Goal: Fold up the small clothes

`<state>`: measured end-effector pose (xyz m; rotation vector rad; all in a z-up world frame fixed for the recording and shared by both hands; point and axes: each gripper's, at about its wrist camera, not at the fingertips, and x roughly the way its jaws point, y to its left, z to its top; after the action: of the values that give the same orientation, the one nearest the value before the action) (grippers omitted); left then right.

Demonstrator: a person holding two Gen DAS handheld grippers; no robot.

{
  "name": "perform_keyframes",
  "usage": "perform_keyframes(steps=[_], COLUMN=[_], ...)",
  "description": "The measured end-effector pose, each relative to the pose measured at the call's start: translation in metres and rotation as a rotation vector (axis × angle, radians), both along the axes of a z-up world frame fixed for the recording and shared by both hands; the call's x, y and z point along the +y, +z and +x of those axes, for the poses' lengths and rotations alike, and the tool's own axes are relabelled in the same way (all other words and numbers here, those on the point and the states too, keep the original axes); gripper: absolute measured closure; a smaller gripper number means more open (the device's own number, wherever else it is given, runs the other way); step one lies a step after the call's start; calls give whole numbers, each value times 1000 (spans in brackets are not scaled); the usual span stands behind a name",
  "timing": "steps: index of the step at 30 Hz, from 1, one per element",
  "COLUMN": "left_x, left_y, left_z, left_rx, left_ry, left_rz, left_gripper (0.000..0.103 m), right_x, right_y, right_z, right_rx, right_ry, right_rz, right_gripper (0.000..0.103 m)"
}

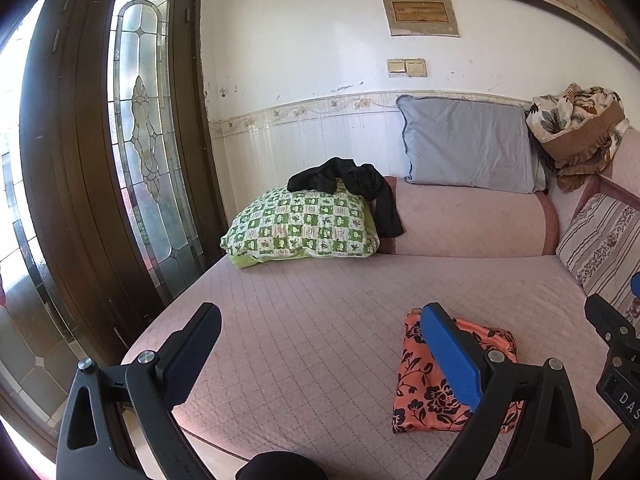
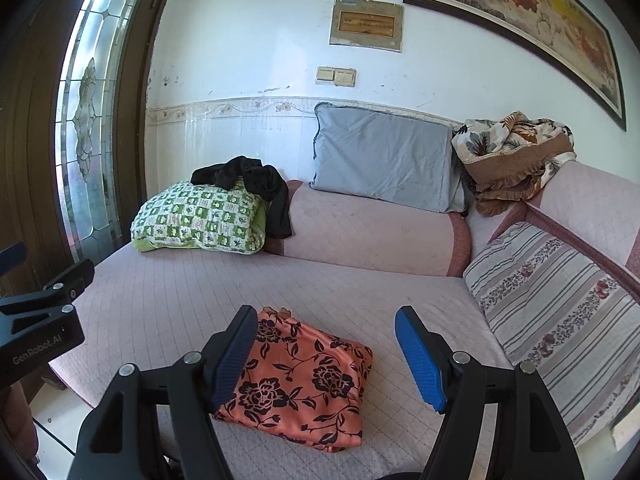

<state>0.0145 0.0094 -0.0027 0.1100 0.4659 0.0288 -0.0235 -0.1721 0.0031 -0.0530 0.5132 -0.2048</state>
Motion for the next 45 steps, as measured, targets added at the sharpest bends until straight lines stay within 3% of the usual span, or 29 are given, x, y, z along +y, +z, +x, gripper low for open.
perform_keyframes(steps=[10, 29, 45], left_x=[-8, -42, -59], left_y=[8, 8, 5], left_z=[4, 6, 2], left_rx=[-17, -27, -19], left_ry=[-15, -170, -208], left_rz=[19, 29, 54], left_gripper=[3, 3, 3], right_x=[-6, -44, -57], right_y=[-2, -6, -8], right_z=[8, 12, 9], right_rx=[2, 32, 30], right_ry=[3, -112, -130], right_rz=[1, -23, -4], right_gripper=[28, 28, 28])
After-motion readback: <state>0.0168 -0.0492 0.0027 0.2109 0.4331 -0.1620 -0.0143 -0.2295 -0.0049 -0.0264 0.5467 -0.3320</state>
